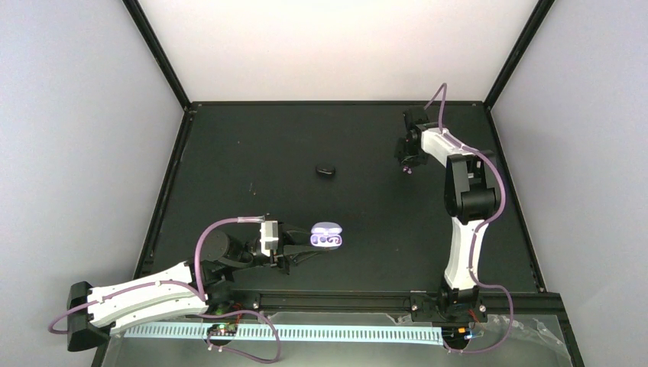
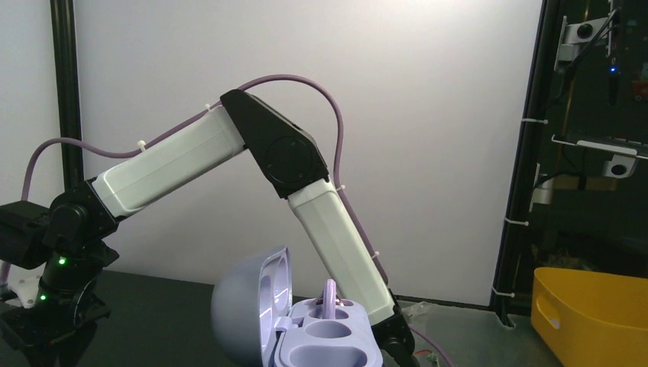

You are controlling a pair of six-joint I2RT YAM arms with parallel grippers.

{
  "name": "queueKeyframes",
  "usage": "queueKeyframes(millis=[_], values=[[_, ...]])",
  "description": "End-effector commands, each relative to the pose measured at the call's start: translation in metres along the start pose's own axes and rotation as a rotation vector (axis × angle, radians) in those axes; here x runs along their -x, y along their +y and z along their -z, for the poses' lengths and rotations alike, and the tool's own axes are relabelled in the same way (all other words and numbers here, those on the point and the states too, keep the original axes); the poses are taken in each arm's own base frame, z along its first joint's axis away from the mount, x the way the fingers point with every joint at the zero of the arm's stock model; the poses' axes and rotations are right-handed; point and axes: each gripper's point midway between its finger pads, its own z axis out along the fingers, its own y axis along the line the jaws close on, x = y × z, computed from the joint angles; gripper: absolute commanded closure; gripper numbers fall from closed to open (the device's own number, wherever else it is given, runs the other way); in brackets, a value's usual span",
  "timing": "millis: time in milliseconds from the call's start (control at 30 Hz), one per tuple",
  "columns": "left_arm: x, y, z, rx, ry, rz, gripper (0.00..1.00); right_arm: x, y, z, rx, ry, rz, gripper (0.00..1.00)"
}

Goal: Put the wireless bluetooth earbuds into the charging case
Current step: Pick up the earbud from the center of the board.

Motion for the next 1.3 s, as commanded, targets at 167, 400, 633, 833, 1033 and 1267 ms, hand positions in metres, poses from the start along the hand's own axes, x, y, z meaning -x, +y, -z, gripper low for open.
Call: queueKeyframes(millis=[167,400,633,833,1033,1267], values=[[0.003,-0.003,-0.001,-0.017,-0.006,-0.014,0.99,-0.010,-0.007,-0.008,-0.041,0.037,0.023,0.79],[0.003,-0.003,-0.001,-0.017,-0.007,-0.015,0.98,-0.012,-0.005,-0.009,-0.030,0.042,0.024,0.88],[0.003,-0.003,-0.001,-0.017,-0.008,-0.014,0.98,-0.014,-0.005,-0.006,-0.017,0.032,0.016,0.99],[0.004,-0.003,0.000,-0.010,-0.014,-0.011,0.98,-0.013,-0.003,0.009,0.012,-0.005,0.001,0.99],[0.008,-0.001,0.002,0.005,-0.029,-0.012,0.99,-0.003,0.016,0.063,0.142,-0.145,-0.036,0.99],[0.032,0.003,0.006,0.043,-0.116,-0.035,0.98,-0.003,0.060,0.205,0.418,-0.421,-0.016,0.99]])
